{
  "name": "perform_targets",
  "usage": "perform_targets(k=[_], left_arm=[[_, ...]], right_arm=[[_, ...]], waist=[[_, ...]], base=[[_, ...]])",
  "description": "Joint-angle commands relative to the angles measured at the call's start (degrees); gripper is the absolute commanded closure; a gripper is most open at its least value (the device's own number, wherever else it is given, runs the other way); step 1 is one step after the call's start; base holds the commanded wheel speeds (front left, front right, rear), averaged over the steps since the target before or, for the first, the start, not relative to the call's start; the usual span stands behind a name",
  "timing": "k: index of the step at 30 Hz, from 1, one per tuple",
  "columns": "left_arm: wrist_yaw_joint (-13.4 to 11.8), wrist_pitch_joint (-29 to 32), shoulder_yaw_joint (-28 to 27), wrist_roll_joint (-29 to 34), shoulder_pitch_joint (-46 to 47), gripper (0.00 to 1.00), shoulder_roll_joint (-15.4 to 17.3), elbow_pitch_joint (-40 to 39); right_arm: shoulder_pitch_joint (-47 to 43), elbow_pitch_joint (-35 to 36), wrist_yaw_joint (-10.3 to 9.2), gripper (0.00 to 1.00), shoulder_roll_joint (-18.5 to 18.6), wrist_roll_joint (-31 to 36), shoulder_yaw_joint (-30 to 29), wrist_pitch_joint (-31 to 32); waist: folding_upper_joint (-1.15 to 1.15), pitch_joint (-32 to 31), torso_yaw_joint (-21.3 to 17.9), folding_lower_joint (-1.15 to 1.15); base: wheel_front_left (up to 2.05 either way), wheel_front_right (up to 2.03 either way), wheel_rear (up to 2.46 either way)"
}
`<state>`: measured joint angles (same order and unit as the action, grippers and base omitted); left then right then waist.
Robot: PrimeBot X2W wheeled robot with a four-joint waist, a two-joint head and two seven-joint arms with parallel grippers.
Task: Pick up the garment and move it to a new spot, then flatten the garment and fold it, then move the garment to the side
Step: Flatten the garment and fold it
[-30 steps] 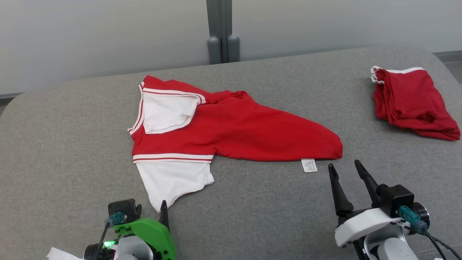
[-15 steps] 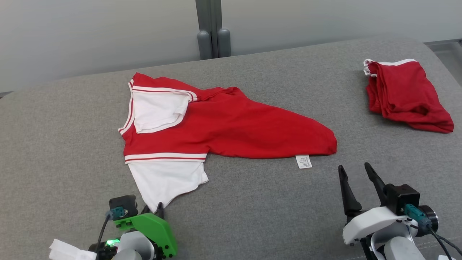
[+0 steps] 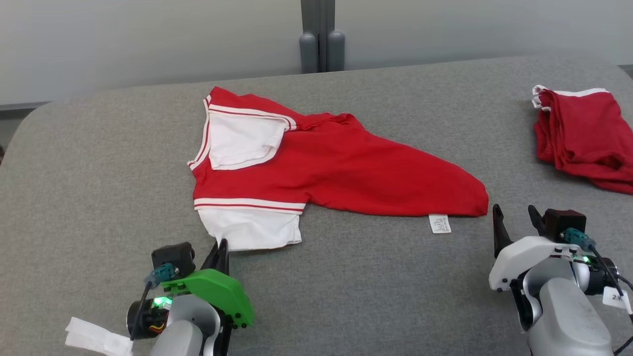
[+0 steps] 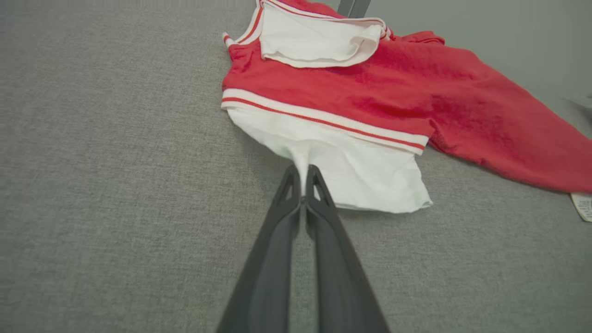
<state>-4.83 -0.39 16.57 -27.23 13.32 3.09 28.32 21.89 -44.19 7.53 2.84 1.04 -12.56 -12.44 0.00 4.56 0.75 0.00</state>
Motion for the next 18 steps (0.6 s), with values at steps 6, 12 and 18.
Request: perform_targets(k=[6,12,18], left_arm=[[-0.4,-0.5,1.0,0.3,-1.3,1.0,0.3,-4.4],[-0.8,-1.1,1.1,0.4,-1.9,1.0,0.6,-6.9],[-0.9,-2.0,1.2,0.4,-1.9,1.0,0.9,-8.3]], right_arm=[[6.4,-8.9,-0.1,0.0,0.1,3.5,-3.3,1.9],[11.0,-15.9,-0.1,0.0,0.1,4.6,-4.2,2.2],[14.4,-21.8,-0.1,0.71,0.1,4.1,-3.9,1.8]], waist=[[0.0,2.3,2.6,0.0],[0.0,3.4,2.9,0.0],[0.0,3.6,2.5,0.0]], base=[[0.0,0.0,0.0],[0.0,0.0,0.0],[0.0,0.0,0.0]])
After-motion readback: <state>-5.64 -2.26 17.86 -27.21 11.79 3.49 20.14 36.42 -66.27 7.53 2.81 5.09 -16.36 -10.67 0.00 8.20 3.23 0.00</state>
